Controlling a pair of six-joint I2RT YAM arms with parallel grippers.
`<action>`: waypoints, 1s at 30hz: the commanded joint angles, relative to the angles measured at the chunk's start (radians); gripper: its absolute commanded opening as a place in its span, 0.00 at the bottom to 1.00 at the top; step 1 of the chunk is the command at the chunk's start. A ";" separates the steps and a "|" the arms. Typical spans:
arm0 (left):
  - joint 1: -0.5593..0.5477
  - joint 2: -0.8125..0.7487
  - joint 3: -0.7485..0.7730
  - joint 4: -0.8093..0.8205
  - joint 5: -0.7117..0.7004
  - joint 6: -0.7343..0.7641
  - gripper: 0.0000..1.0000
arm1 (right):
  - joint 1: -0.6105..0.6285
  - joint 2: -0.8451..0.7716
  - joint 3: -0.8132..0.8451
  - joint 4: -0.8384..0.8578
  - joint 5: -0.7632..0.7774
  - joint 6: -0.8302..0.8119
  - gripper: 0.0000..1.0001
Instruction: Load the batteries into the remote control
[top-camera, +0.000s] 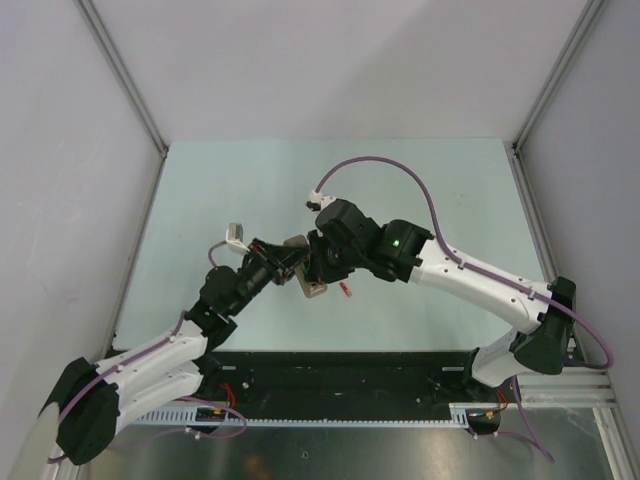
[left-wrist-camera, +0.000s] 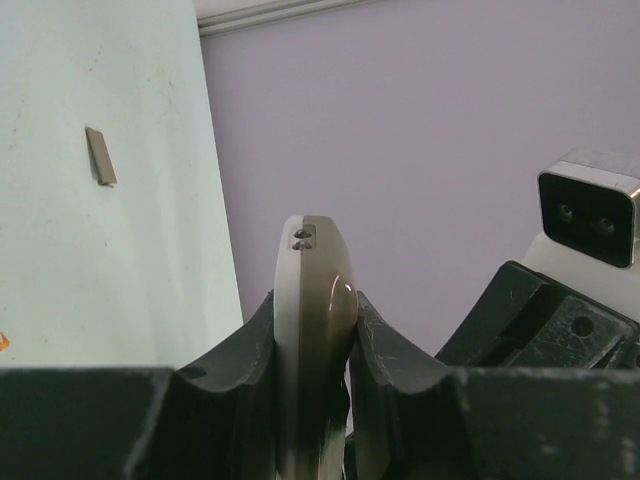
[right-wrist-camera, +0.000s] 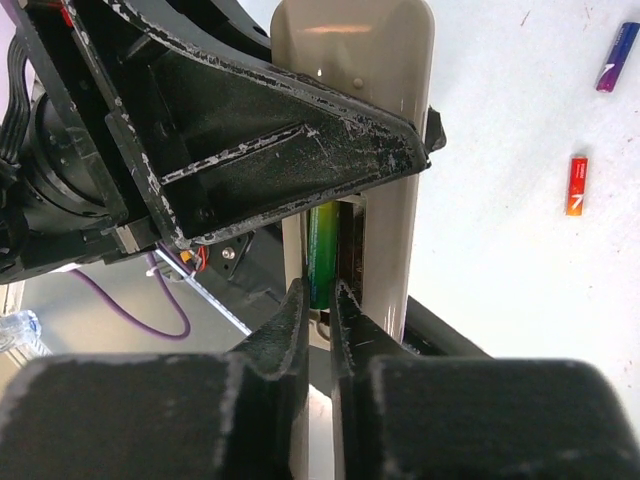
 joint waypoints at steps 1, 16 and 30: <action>-0.084 -0.067 0.063 0.203 0.102 -0.063 0.00 | -0.001 0.074 -0.025 0.192 0.039 0.016 0.13; -0.087 -0.096 0.075 0.106 0.068 -0.036 0.00 | -0.001 0.074 -0.027 0.177 0.049 0.021 0.29; -0.049 -0.080 0.049 0.083 0.054 -0.037 0.00 | -0.038 0.033 -0.022 0.109 0.078 -0.010 0.40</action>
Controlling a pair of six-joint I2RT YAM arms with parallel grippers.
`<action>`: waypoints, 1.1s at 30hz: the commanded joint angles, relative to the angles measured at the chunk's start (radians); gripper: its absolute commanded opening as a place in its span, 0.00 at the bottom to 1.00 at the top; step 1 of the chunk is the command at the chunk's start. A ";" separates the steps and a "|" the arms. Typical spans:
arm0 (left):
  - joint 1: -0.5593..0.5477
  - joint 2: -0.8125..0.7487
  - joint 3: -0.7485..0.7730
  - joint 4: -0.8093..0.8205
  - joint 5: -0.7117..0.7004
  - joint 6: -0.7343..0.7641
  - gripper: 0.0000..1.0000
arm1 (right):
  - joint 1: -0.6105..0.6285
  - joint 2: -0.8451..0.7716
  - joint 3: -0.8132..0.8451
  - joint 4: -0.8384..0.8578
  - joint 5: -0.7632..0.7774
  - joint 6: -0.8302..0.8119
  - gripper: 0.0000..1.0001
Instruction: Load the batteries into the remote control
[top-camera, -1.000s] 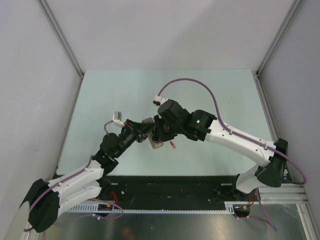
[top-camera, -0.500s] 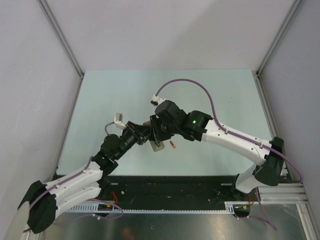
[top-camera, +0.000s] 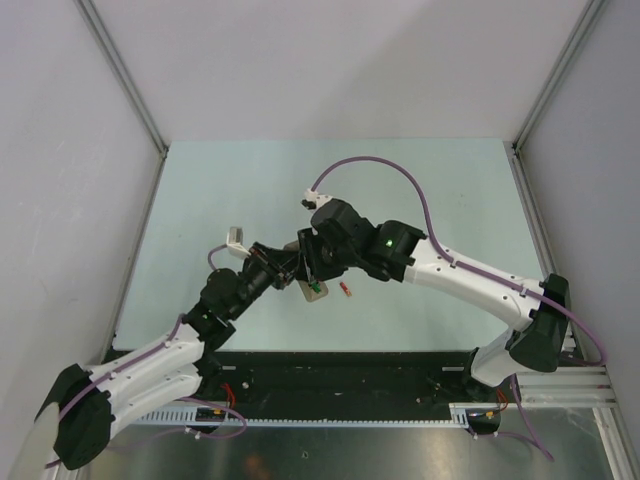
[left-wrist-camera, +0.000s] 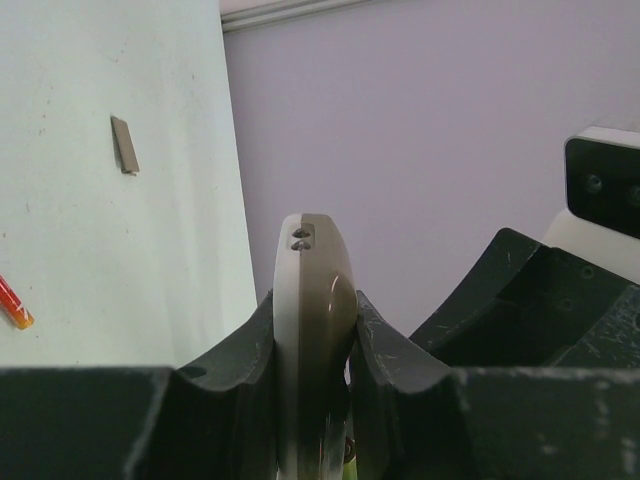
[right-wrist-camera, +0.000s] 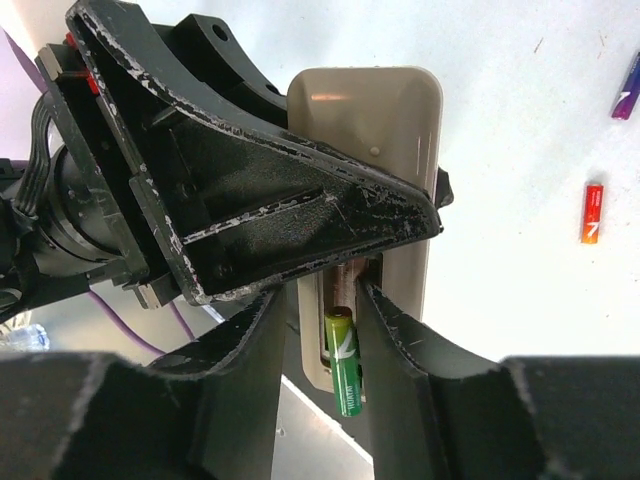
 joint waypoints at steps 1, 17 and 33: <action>-0.006 -0.020 0.045 0.192 0.107 -0.062 0.00 | -0.037 -0.002 -0.011 0.043 0.075 -0.027 0.42; 0.066 0.031 0.036 0.192 0.154 -0.037 0.00 | -0.075 -0.064 0.061 -0.030 0.101 -0.081 0.51; 0.109 0.072 0.028 0.192 0.166 0.026 0.00 | -0.181 -0.205 -0.065 -0.014 0.068 -0.081 0.53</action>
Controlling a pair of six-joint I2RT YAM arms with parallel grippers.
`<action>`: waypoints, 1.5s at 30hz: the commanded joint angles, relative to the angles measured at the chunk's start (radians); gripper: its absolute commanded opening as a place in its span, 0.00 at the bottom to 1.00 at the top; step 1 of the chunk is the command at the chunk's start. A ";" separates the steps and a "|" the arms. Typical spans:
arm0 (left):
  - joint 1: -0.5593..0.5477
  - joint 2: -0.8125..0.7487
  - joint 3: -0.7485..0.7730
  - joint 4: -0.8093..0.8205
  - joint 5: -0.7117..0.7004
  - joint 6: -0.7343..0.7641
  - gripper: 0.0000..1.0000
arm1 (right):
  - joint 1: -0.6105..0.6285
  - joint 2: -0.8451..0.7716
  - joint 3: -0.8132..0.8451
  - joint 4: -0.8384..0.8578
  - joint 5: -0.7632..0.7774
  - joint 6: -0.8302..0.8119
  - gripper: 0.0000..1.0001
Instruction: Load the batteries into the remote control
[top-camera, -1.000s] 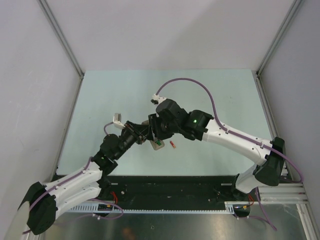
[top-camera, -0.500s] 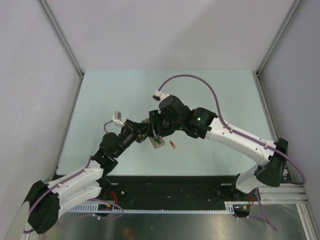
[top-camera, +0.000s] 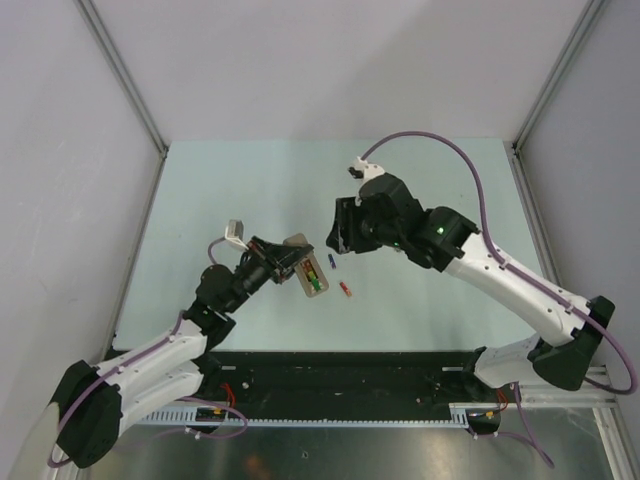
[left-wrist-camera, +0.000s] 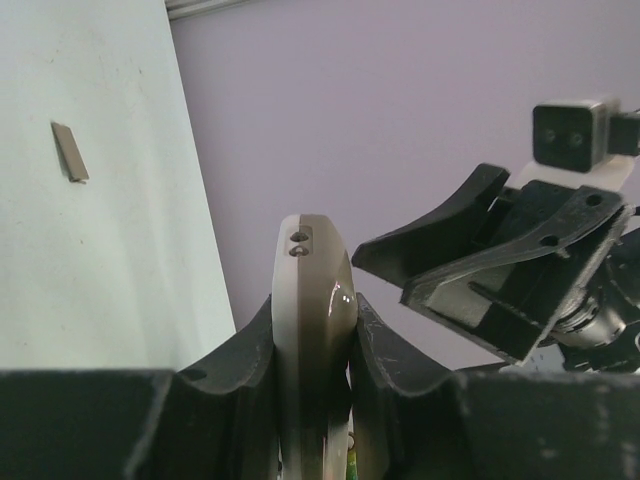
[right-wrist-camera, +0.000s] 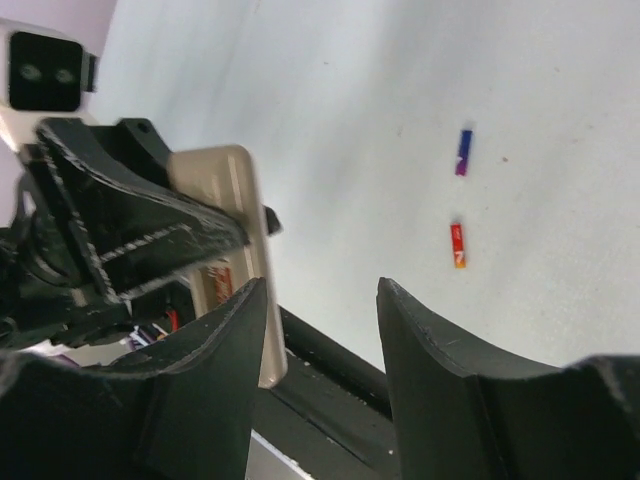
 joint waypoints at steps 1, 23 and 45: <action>0.025 0.028 0.036 0.051 0.017 0.055 0.00 | -0.028 -0.060 -0.087 0.036 -0.004 0.003 0.53; 0.040 0.176 0.071 0.053 0.019 0.081 0.00 | 0.082 -0.028 -0.161 0.079 -0.054 -0.006 0.53; 0.040 0.148 0.070 0.053 0.031 0.073 0.00 | 0.122 0.058 -0.160 0.069 -0.076 -0.027 0.28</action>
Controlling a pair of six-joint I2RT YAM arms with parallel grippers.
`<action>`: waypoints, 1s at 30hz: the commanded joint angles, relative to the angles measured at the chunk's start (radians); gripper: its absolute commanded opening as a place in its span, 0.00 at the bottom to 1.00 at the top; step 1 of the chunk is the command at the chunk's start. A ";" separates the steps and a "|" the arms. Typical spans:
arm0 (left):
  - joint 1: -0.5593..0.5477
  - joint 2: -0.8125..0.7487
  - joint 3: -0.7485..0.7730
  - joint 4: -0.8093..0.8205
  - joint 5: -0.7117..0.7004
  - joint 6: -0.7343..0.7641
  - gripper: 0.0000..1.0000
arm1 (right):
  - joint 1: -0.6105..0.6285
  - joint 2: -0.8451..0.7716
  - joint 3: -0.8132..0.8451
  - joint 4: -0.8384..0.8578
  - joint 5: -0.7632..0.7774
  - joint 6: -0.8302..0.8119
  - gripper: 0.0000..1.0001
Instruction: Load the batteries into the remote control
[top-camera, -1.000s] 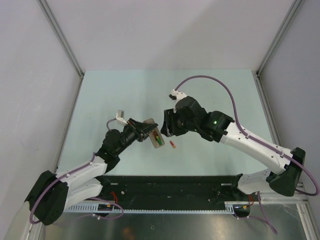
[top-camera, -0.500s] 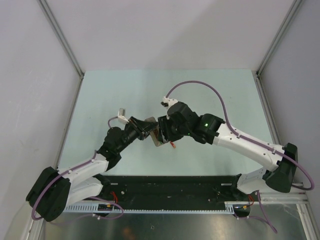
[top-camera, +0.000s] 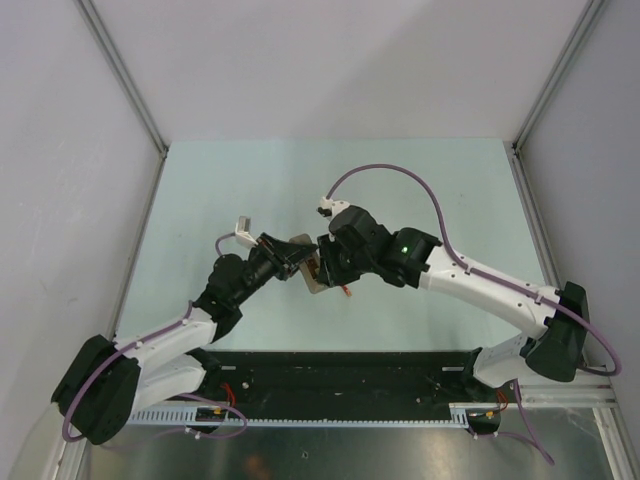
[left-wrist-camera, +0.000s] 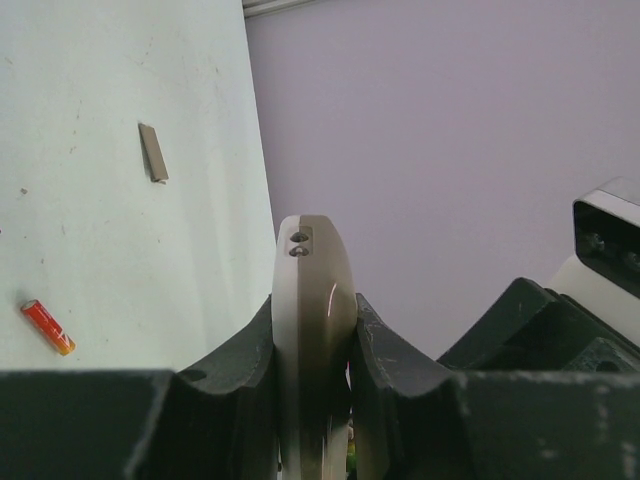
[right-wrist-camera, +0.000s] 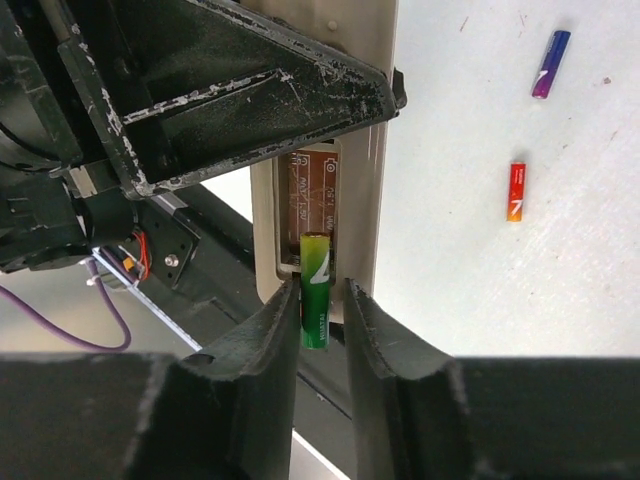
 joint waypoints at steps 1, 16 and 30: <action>0.008 -0.025 0.036 0.048 0.012 0.010 0.00 | 0.003 0.015 0.004 0.003 -0.008 -0.021 0.21; 0.055 -0.089 -0.027 0.049 0.029 0.031 0.00 | -0.221 -0.051 -0.061 -0.050 0.138 -0.090 0.00; 0.063 -0.230 -0.062 0.048 0.212 0.088 0.00 | -0.298 0.306 -0.140 0.158 0.193 -0.215 0.00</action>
